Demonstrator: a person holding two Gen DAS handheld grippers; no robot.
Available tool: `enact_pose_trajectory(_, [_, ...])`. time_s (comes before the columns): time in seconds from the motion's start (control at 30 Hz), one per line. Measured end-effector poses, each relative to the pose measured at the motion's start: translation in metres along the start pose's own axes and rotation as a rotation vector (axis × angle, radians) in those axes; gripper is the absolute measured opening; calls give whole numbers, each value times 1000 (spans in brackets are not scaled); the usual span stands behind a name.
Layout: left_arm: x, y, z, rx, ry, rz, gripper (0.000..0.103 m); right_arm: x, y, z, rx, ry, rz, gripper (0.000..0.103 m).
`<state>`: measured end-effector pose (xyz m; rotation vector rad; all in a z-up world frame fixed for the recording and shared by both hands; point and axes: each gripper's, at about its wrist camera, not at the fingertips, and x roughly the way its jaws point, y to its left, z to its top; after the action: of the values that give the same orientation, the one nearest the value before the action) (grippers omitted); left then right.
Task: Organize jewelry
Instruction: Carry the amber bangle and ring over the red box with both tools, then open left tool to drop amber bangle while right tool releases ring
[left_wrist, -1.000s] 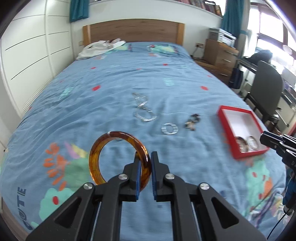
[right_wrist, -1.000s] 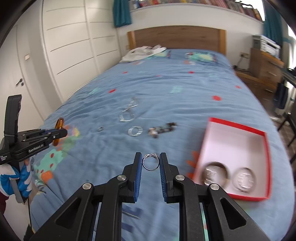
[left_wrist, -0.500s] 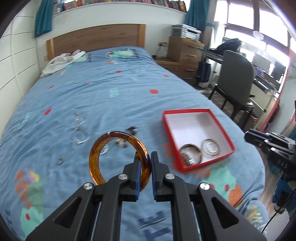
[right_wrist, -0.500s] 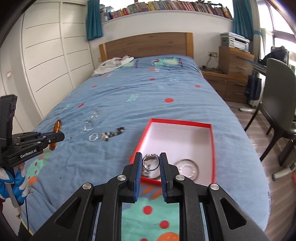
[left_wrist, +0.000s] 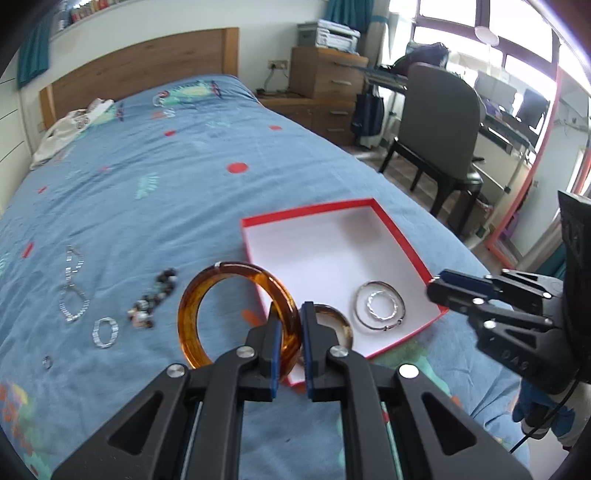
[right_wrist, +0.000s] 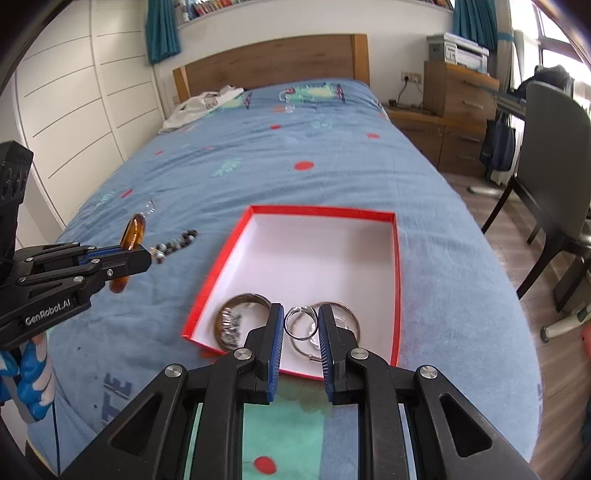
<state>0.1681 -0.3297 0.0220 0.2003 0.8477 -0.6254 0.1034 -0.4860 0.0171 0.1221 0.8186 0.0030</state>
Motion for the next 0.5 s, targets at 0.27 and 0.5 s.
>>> enact_pose_trajectory(0.27, [53,-25,-8,35,87,-41,9,39,-18,-10,36,61,3,19])
enact_pose_trajectory(0.5, [78,-33,-19,58,141,-44,9,55,-28,-18,53,100,1,19])
